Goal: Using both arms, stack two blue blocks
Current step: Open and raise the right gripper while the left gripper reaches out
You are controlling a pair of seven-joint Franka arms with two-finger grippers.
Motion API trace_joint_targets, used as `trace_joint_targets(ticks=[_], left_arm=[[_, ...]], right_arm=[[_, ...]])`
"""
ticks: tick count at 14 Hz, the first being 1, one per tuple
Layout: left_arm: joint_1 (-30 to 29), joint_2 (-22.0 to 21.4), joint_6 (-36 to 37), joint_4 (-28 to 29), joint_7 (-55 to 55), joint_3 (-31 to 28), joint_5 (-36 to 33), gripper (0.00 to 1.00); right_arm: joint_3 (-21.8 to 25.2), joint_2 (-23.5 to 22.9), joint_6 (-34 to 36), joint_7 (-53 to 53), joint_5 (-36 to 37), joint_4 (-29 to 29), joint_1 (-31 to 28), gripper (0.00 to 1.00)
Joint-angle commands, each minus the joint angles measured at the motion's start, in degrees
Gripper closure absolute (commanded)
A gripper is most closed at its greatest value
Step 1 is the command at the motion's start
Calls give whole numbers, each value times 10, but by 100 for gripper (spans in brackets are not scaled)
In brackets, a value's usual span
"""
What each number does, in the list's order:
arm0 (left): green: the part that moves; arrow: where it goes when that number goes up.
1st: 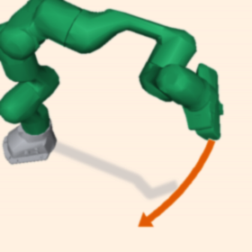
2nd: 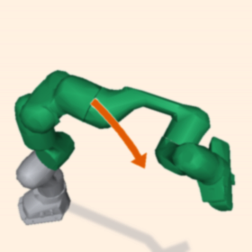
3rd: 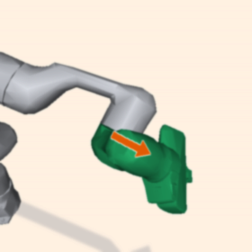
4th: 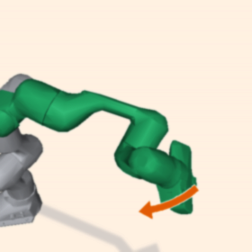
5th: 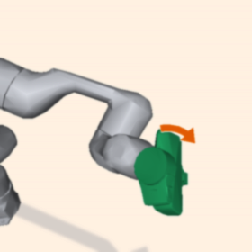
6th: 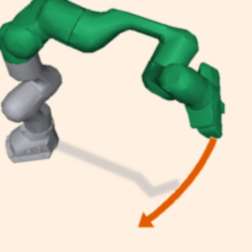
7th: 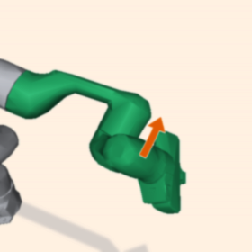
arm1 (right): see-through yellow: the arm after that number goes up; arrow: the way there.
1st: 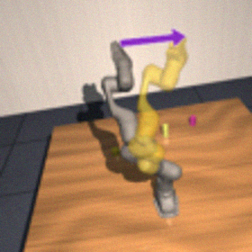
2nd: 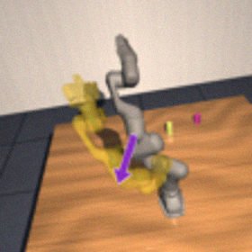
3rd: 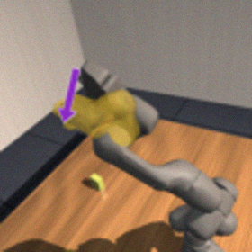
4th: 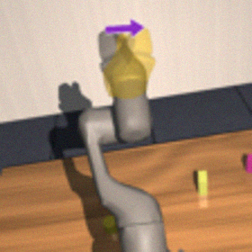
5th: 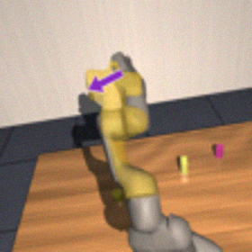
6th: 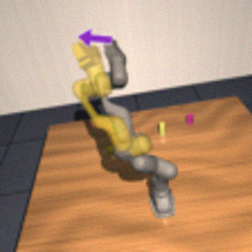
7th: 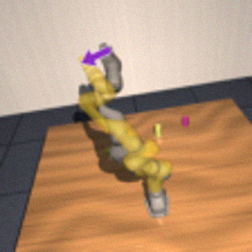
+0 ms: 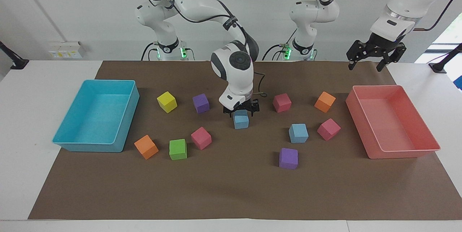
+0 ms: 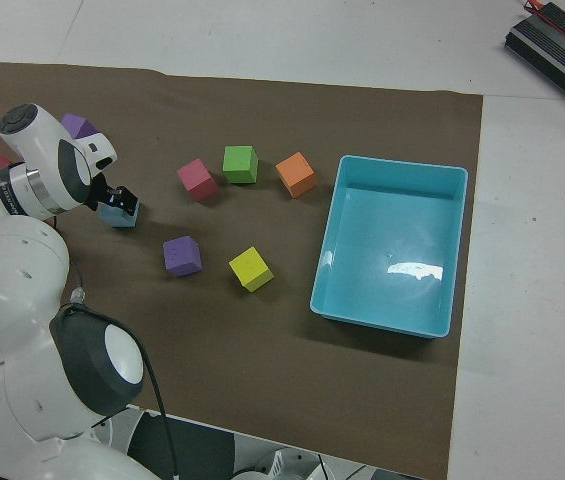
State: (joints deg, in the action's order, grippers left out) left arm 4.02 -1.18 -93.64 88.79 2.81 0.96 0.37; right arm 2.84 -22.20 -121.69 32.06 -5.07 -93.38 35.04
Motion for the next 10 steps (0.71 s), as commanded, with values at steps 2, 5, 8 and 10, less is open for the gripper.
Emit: trace_joint_targets(ticks=[2, 5, 8, 10], left_arm=[[1, 14, -37, 4, -4, 1, 11, 0], [2, 32, -61, 6, -4, 3, 11, 0], [10, 58, -92, 8, -5, 3, 11, 0], [15, 70, -117, 16, -6, 3, 11, 0]], right_arm=[[-6, 61, 51, -44, -37, -21, -49, 0], [-6, 66, 57, -85, -109, -30, -78, 0], [-6, 71, 47, -135, -184, -53, -103, 0], [-5, 80, 46, -176, -238, -77, -123, 0]])
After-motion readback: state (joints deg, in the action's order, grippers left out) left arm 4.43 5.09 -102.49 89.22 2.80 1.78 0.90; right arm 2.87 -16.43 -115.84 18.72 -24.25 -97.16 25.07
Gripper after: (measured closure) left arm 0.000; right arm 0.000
